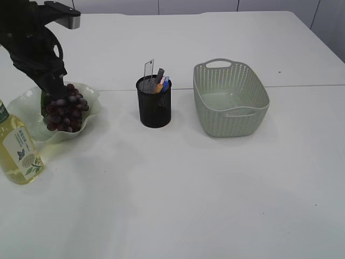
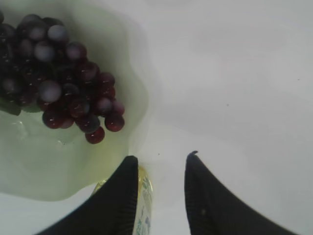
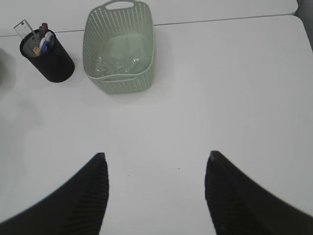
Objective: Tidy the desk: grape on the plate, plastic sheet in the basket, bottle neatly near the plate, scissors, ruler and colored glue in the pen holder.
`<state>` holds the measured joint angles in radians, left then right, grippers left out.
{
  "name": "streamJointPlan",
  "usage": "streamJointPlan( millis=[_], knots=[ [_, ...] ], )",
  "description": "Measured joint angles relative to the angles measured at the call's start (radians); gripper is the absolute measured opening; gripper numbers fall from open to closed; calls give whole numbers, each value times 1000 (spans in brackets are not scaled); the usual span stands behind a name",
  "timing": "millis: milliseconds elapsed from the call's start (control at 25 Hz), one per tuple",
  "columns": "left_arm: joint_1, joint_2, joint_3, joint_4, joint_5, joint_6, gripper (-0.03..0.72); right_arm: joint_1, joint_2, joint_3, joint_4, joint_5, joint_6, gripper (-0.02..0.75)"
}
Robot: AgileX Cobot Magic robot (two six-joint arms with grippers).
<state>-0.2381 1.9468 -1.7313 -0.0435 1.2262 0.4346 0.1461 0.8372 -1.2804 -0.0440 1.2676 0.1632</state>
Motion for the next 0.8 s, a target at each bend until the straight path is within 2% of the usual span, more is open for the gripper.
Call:
streamJointPlan(
  millis=[200, 560, 800],
  knots=[
    [18, -7, 0, 50, 2, -28, 244, 0, -37, 6, -6, 2, -7, 458],
    [37, -122, 0, 43, -15, -90, 244, 0, -97, 8, -22, 2, -19, 458],
    [126, -189, 0, -90, -58, -120, 244, 0, -135, 9, -33, 3, -26, 458]
  ],
)
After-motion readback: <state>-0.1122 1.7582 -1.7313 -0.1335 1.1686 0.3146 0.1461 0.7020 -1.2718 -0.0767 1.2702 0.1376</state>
